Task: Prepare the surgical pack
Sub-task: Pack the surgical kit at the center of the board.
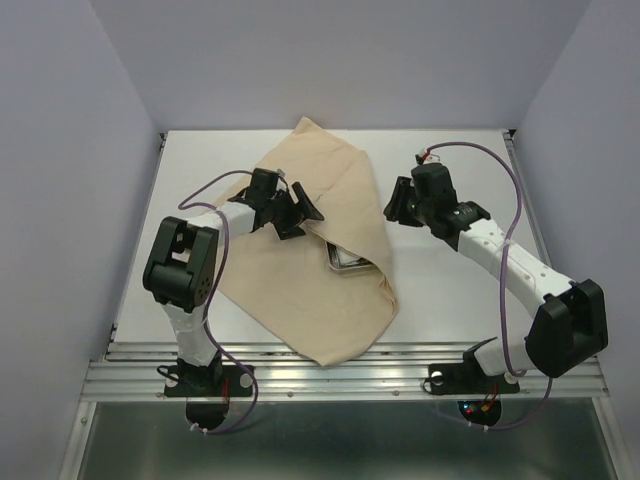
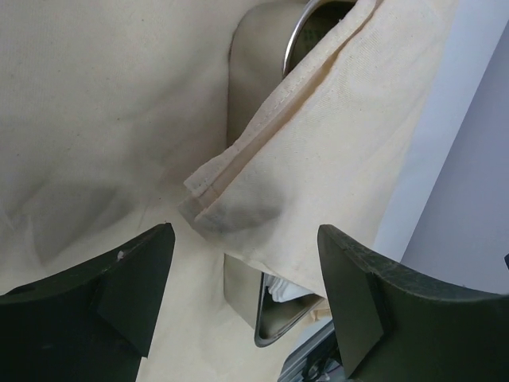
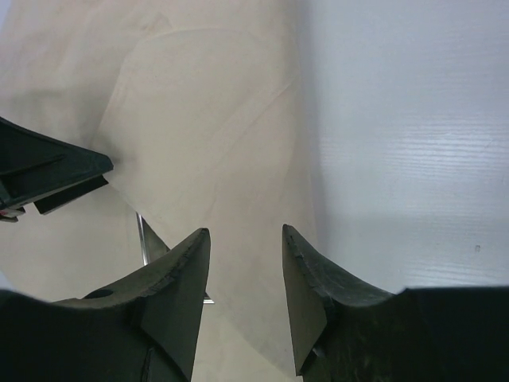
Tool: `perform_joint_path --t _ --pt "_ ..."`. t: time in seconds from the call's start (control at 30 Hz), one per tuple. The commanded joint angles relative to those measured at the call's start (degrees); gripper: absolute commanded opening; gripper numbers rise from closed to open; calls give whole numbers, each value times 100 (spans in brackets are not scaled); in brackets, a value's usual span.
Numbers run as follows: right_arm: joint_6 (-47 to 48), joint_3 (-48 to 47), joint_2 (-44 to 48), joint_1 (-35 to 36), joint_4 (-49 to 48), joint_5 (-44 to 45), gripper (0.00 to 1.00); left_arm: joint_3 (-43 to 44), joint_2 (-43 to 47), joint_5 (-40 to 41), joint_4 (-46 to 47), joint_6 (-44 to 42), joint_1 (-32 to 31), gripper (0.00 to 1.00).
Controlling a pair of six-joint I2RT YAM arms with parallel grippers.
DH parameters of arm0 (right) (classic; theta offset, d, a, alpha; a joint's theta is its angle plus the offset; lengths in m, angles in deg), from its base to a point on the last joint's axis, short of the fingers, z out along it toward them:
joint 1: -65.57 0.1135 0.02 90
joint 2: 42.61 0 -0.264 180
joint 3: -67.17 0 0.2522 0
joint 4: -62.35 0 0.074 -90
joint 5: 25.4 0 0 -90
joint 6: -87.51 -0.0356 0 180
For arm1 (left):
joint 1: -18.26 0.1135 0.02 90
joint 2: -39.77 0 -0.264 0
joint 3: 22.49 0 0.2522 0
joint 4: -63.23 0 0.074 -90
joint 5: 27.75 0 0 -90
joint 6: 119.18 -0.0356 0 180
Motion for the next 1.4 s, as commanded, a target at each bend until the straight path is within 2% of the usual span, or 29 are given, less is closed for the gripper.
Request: perform_joint_path --t 0.0,0.37,0.57,0.67,0.77,0.83,0.87,1.03,1.2,1.37 --pt "29 14 186 -3 43 20 47 42 -15 -177 580 251 -75 83" --pt "100 -100 133 -3 131 20 47 95 -313 -204 880 330 -93 67" --pt "91 -92 124 -3 131 -32 47 33 -261 -107 871 278 -93 52" --pt "109 -109 115 -3 157 -85 47 50 -270 -55 845 243 -93 39" --pt "205 -162 89 -3 193 -269 47 42 -279 -46 819 225 -93 18" --pt "231 -206 63 -3 245 -401 47 7 -261 -54 801 190 -93 10" --pt "223 -197 62 -3 245 -558 47 -19 -226 -72 792 181 -93 2" --pt "83 48 124 488 202 -639 45 -160 -182 -221 740 49 -93 0" --pt "-330 488 54 1541 88 -437 42 -257 -208 -327 669 -65 -110 0" --pt "-762 962 -148 2088 -159 -437 39 -398 -173 -336 660 -100 -119 0"
